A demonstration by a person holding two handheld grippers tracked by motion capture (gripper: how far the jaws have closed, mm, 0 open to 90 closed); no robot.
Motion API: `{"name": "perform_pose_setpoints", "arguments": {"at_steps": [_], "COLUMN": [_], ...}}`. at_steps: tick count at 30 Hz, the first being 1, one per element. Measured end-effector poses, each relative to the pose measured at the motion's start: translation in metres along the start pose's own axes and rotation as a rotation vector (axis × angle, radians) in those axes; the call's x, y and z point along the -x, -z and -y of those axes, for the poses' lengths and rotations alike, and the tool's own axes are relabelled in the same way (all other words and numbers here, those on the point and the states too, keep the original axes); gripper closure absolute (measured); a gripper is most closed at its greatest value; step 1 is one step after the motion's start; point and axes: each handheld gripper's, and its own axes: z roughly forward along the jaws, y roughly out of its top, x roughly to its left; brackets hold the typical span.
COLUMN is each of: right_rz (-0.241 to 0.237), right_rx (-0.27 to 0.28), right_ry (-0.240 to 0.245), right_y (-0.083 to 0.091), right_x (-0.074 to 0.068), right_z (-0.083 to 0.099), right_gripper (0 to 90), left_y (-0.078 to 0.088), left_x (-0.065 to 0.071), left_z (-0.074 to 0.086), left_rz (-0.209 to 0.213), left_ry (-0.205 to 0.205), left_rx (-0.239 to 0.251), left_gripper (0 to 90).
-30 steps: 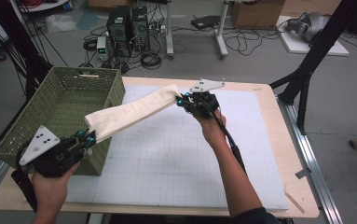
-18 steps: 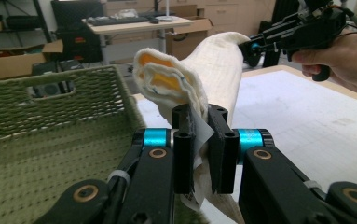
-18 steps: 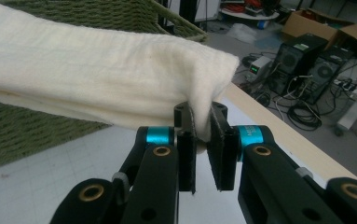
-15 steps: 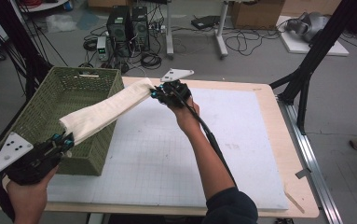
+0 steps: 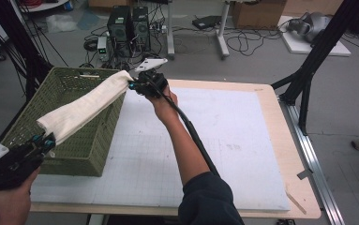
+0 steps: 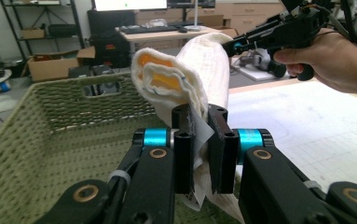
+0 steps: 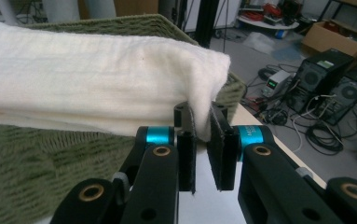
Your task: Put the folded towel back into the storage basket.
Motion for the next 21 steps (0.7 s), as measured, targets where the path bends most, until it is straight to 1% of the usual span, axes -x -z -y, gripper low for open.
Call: {"name": "perform_pose_setpoints", "arguments": {"at_steps": [5, 6, 7, 11, 13, 14, 16, 17, 20, 21], "right_rz": [-0.012, -0.015, -0.015, -0.019, -0.018, -0.021, -0.02, -0.023, -0.02, -0.02], "right_rx": [-0.003, -0.009, -0.009, -0.021, -0.023, -0.025, -0.029, -0.033, -0.044, -0.044], "right_ry": [0.014, 0.014, 0.014, 0.025, 0.024, 0.026, 0.027, 0.018, 0.025, 0.025], "right_y": [-0.019, -0.023, -0.023, -0.04, -0.043, -0.049, -0.055, -0.058, -0.068, -0.068], "right_x": [-0.008, -0.009, -0.009, -0.015, -0.016, -0.017, -0.019, -0.02, -0.025, -0.025], "right_z": [-0.009, -0.01, -0.01, -0.022, -0.024, -0.027, -0.03, -0.03, -0.032, -0.032], "right_gripper": [82.7, 82.7, 82.7, 82.7, 82.7, 82.6, 82.6, 82.6, 82.6, 82.6], "left_y": [0.006, 0.007, 0.007, 0.01, 0.01, 0.01, 0.011, 0.011, 0.01, 0.01], "left_x": [-0.01, -0.011, -0.011, -0.018, -0.019, -0.022, -0.027, -0.03, -0.039, -0.039], "left_z": [0.004, 0.004, 0.004, 0.006, 0.006, 0.007, 0.007, 0.008, 0.01, 0.01], "left_rz": [-0.032, -0.038, -0.038, -0.064, -0.068, -0.08, -0.092, -0.099, -0.122, -0.122], "left_ry": [0.008, 0.005, 0.005, -0.001, -0.002, -0.001, 0.004, 0.007, 0.02, 0.02], "left_rx": [-0.003, -0.005, -0.005, -0.008, -0.011, -0.016, -0.021, -0.025, -0.043, -0.043], "left_gripper": [81.6, 81.5, 81.5, 81.5, 81.5, 81.5, 81.5, 81.5, 81.5, 81.5]}}
